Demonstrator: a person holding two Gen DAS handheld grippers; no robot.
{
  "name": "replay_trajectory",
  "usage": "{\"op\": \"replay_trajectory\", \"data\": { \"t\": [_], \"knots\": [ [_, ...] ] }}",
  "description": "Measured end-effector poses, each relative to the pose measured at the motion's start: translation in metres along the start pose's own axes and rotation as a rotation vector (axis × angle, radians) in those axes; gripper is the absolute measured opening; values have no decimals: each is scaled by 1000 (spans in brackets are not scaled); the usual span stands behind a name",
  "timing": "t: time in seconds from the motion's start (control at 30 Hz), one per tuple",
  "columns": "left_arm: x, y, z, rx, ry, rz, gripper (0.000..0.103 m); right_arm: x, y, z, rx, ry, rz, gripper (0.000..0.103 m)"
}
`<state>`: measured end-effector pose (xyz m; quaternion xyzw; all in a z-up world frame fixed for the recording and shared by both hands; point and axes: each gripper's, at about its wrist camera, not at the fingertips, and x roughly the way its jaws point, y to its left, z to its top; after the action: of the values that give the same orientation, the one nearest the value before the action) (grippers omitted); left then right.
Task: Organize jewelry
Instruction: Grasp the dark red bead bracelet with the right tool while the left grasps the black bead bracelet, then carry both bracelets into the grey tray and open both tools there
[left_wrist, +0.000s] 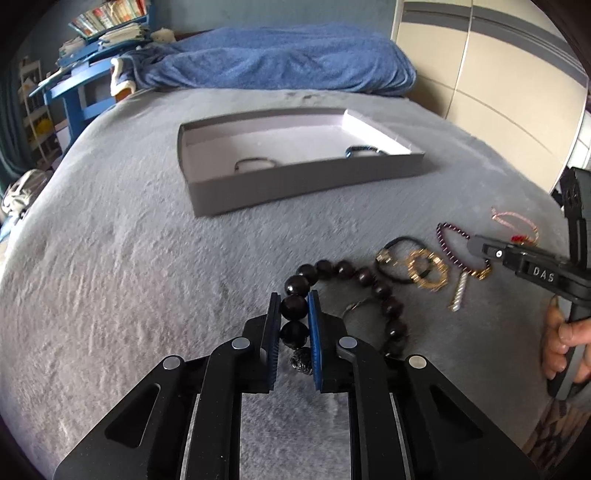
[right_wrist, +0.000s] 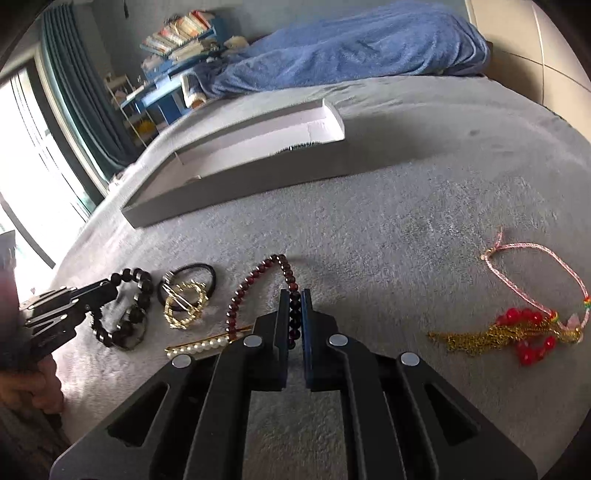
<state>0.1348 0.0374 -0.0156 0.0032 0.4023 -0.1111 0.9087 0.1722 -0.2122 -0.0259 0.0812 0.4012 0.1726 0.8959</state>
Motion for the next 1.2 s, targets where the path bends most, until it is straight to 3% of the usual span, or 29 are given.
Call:
{"op": "replay_trajectory", "data": {
  "t": [0.33, 0.83, 1.2],
  "knots": [
    [-24, -7, 31, 14, -77, -47, 15, -26, -3, 25, 65, -79, 90, 6],
    [-39, 2, 57, -43, -123, -119, 15, -32, 2, 42, 67, -99, 108, 6],
    [-45, 10, 88, -20, -169, -99, 15, -27, 20, 71, 25, -118, 127, 6]
  ]
}}
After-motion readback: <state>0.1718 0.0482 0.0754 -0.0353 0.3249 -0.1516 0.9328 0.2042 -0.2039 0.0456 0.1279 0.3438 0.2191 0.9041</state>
